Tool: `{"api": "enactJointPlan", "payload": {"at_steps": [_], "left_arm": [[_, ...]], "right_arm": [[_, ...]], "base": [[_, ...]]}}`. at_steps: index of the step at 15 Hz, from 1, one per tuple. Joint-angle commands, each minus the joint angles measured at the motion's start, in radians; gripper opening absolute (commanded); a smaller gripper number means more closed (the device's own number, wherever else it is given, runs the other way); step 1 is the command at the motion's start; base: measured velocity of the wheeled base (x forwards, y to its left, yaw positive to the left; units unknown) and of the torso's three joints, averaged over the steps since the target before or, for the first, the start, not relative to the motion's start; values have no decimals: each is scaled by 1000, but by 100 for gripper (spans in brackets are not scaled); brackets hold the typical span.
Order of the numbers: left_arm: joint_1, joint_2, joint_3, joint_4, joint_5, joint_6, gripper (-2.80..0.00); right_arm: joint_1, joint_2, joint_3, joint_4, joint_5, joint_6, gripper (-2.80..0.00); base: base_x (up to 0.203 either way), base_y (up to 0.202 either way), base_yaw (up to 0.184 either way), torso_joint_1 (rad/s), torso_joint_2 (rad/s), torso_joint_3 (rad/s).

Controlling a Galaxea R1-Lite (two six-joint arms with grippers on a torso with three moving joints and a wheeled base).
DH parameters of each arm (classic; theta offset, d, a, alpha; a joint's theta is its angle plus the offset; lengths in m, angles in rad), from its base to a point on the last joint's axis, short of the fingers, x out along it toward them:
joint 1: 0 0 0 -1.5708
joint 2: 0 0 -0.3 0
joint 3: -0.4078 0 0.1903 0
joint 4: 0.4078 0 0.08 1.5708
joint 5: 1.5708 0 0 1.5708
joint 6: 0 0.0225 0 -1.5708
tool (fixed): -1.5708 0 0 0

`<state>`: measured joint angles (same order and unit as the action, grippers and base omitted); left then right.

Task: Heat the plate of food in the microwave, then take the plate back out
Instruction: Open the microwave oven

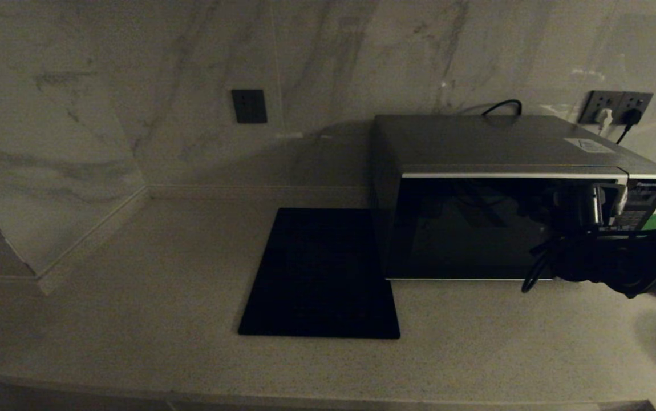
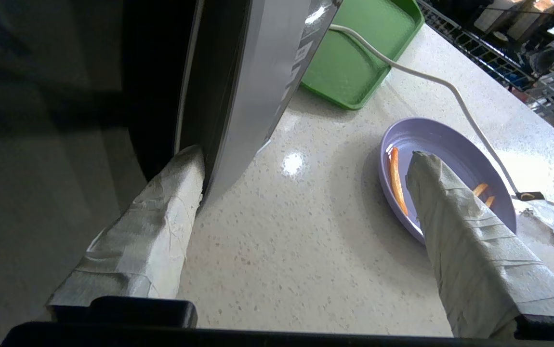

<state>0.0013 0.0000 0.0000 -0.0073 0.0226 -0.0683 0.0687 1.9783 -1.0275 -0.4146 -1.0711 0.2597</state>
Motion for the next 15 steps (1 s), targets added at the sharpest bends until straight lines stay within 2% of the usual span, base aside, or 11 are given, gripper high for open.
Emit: {"api": "enactJointPlan", "payload": {"at_steps": [1, 8, 9, 15], "left_arm": [[0, 0, 0, 0, 0, -1, -280], [0, 0, 0, 0, 0, -1, -280], [0, 1, 0, 0, 0, -1, -280], [0, 0, 0, 0, 0, -1, -280]], "right_arm": [[-13, 16, -28, -3, -6, 12, 0], [-31, 45, -57, -34, -5, 23, 0], [-32, 49, -55, -57, -6, 20, -280], [-34, 54, -40, -67, -1, 24, -280]], "base": [[0, 0, 0, 0, 0, 0], [0, 0, 0, 0, 0, 0], [0, 0, 0, 0, 0, 0], [0, 0, 0, 0, 0, 0]]}}
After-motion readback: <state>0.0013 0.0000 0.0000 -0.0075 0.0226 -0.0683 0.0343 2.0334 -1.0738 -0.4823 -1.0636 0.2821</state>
